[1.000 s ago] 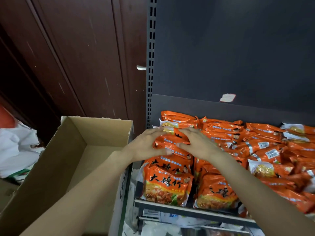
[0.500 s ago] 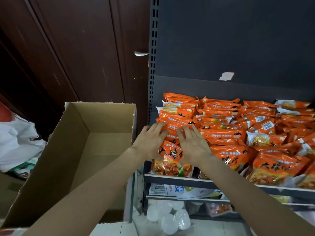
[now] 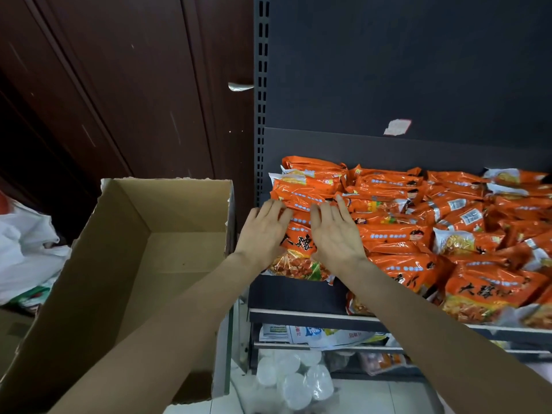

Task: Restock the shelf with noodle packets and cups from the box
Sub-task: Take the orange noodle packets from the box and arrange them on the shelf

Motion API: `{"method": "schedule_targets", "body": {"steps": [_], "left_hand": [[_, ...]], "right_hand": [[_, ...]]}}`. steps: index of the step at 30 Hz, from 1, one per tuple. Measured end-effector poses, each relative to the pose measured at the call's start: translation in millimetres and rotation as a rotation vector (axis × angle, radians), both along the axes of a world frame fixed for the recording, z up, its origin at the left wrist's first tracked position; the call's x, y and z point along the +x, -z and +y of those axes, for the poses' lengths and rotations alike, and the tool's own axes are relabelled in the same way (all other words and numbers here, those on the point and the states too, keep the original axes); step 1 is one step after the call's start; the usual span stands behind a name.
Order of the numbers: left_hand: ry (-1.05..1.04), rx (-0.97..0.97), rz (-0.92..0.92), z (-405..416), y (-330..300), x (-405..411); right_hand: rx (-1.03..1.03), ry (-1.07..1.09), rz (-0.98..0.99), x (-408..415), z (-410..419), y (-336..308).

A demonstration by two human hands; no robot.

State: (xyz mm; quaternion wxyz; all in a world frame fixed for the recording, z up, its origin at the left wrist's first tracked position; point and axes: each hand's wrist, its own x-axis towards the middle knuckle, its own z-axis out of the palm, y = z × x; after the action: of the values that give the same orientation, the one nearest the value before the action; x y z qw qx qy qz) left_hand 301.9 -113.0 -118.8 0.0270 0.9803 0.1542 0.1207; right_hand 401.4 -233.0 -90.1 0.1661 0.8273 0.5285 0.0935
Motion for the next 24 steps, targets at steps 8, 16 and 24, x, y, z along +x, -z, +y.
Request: {"method": "schedule_targets", "body": {"steps": [8, 16, 24], "left_hand": [[-0.354, -1.076, -0.005, 11, 3, -8], [-0.305, -1.198, -0.117, -2, 7, -3], [-0.285, -1.271, -0.141, 7, 0, -8]], "right_hand": [[0.005, 0.044, 0.119, -1, -5, 4], [0.044, 0.036, -0.026, 5, -1, 12], [-0.020, 0.047, 0.031, 0, 1, 5]]}}
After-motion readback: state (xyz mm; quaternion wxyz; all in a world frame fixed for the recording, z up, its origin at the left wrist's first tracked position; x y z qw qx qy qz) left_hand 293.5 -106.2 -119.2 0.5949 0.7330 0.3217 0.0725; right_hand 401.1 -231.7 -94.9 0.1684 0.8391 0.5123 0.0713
